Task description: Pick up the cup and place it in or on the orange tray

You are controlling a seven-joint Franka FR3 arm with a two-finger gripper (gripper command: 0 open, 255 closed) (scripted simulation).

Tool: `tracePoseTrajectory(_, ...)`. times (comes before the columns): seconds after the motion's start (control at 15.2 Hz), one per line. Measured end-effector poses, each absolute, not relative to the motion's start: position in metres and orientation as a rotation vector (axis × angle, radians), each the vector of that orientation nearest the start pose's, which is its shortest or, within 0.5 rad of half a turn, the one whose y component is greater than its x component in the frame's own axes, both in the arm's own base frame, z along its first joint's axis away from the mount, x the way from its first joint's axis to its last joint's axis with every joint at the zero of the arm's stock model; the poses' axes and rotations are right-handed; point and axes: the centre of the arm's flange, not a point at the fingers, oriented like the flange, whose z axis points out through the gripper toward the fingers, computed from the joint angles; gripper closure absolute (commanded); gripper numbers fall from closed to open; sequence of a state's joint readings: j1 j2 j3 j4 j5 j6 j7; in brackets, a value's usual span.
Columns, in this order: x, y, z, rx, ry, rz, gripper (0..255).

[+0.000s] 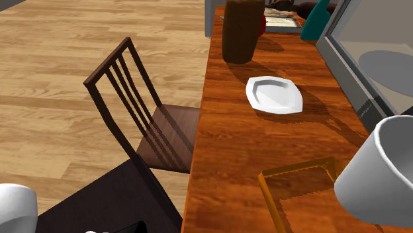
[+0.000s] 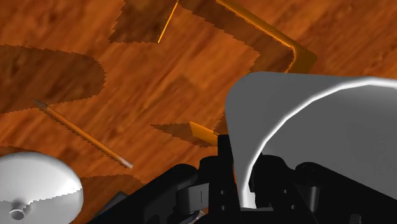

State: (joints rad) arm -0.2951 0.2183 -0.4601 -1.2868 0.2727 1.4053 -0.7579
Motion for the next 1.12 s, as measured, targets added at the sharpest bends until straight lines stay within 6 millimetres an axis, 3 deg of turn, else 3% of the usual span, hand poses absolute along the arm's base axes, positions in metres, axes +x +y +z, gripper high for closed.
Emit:
tracePoseTrajectory(0.26,0.481,-0.372,0.614,-2.958,-0.066,-0.09,255)
tracePoseTrajectory(1.12,0.482,-0.372,0.546,-2.958,-0.067,-0.09,255)
